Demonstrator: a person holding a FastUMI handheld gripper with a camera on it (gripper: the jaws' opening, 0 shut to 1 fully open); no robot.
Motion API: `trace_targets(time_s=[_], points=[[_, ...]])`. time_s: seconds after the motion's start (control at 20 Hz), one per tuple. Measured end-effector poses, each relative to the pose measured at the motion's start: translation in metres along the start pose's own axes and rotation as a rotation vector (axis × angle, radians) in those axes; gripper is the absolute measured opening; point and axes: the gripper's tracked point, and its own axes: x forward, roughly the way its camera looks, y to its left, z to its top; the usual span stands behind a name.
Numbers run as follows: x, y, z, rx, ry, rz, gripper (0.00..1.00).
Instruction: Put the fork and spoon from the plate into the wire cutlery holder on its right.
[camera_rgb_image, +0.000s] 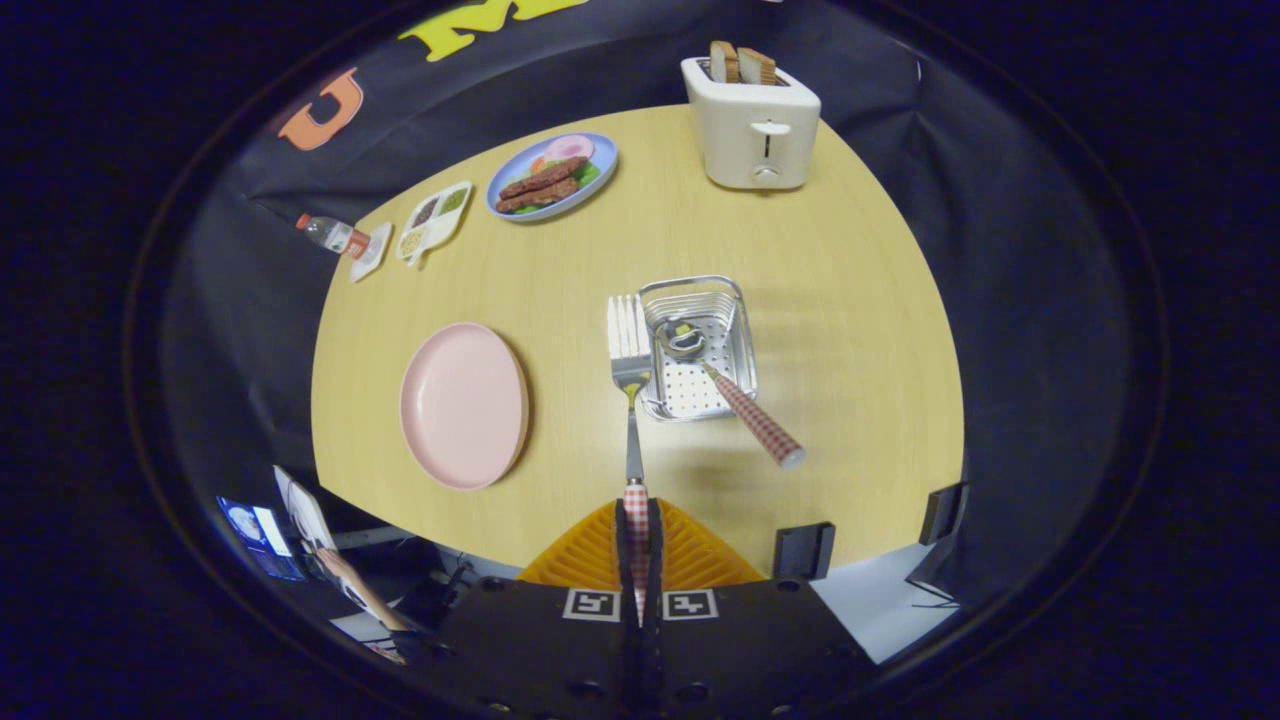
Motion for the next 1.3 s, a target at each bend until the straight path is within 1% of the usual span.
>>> trace_targets(time_s=[0.2, 0.4, 0.5, 0.6, 0.9, 1.1, 1.25, 1.3], points=[[-0.009, -0.017, -0.001, -0.001, 0.075, -0.009, 0.01], [-0.007, -0.018, 0.010, -0.009, 0.135, 0.016, 0.01], [-0.005, -0.022, 0.010, -0.032, 0.183, -0.002, 0.01], [-0.006, -0.018, 0.007, -0.030, 0.249, 0.011, 0.02], [-0.004, -0.024, 0.019, -0.021, 0.368, -0.013, 0.02], [-0.003, -0.025, 0.019, -0.052, 0.470, -0.032, 0.02], [0.001, -0.029, 0.026, -0.042, 0.491, -0.047, 0.02], [0.004, -0.033, 0.026, -0.048, 0.491, -0.062, 0.05]])
